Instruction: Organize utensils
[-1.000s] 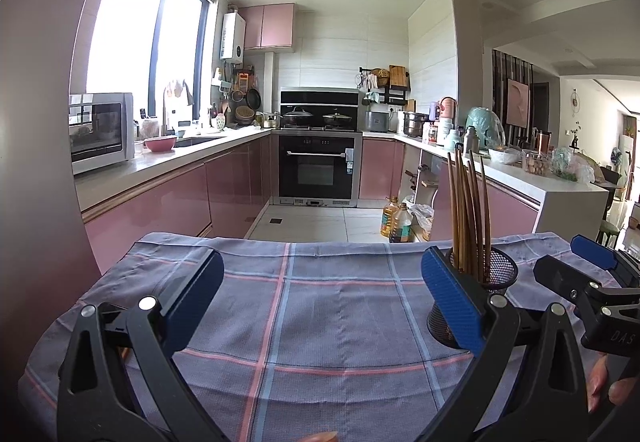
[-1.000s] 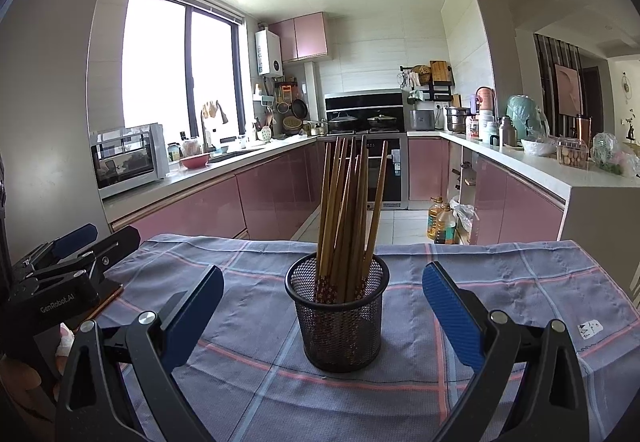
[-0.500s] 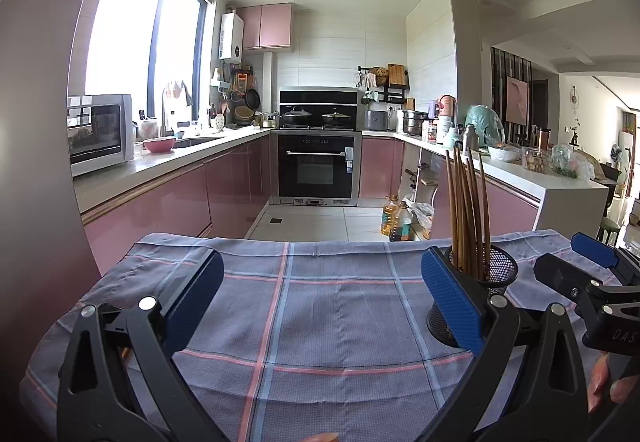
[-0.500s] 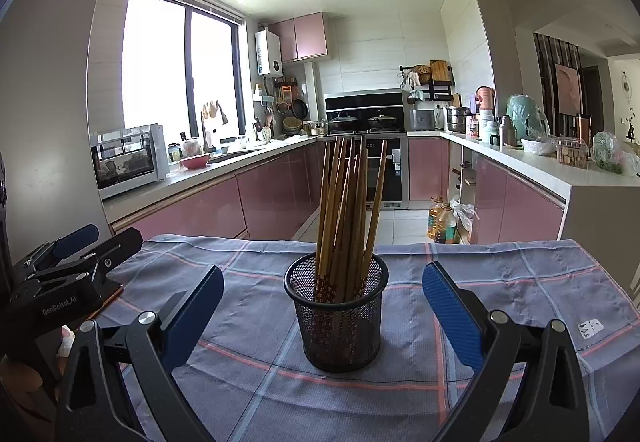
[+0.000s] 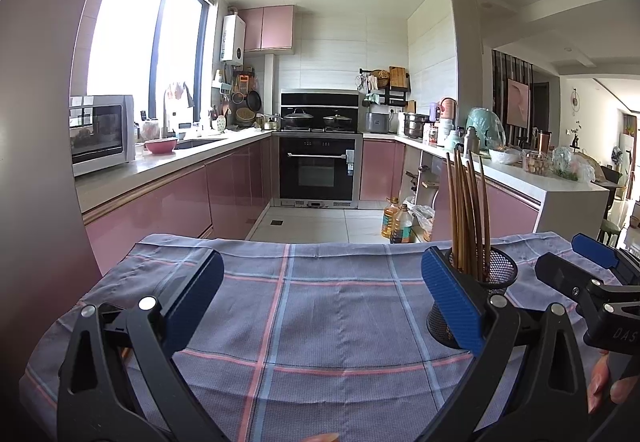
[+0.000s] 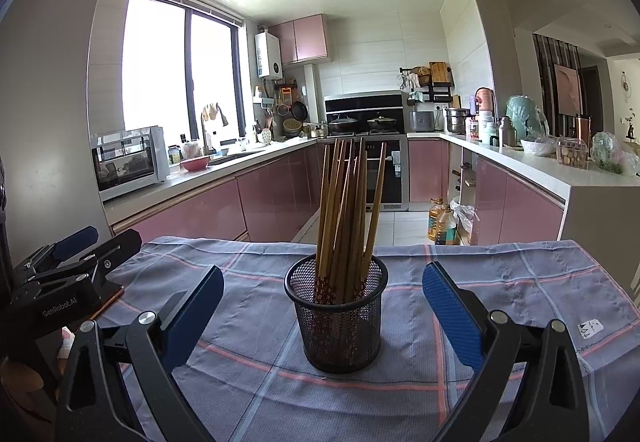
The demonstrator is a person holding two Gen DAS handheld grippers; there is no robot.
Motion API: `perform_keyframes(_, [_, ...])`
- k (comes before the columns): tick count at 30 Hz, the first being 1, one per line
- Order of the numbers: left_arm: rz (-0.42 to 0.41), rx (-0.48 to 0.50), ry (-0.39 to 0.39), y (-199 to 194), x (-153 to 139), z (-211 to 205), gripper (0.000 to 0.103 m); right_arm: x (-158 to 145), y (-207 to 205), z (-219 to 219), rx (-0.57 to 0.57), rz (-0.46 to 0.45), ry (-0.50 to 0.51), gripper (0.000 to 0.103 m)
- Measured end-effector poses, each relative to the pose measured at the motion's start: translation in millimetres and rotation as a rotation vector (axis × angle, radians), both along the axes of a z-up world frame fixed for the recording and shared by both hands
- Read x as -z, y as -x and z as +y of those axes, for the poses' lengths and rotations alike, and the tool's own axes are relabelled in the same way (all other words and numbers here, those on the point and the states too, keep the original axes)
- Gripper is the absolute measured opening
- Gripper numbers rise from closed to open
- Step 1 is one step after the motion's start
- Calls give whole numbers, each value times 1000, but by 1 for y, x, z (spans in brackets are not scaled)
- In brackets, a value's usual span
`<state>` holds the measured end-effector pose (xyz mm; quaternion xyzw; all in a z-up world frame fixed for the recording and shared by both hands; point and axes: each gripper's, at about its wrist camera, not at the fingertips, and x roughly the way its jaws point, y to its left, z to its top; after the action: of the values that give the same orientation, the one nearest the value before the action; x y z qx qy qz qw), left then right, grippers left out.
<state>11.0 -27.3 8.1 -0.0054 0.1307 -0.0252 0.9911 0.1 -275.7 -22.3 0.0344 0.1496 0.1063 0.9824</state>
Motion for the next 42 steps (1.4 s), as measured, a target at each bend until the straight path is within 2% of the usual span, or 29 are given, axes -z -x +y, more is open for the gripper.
perform_keyframes(35, [-3, -2, -2, 1, 1, 0, 97, 1, 2, 3, 2, -1, -2, 96])
perform_keyframes(42, [-17, -21, -19, 1, 5, -4, 97, 2, 4, 4, 25, -24, -4, 96])
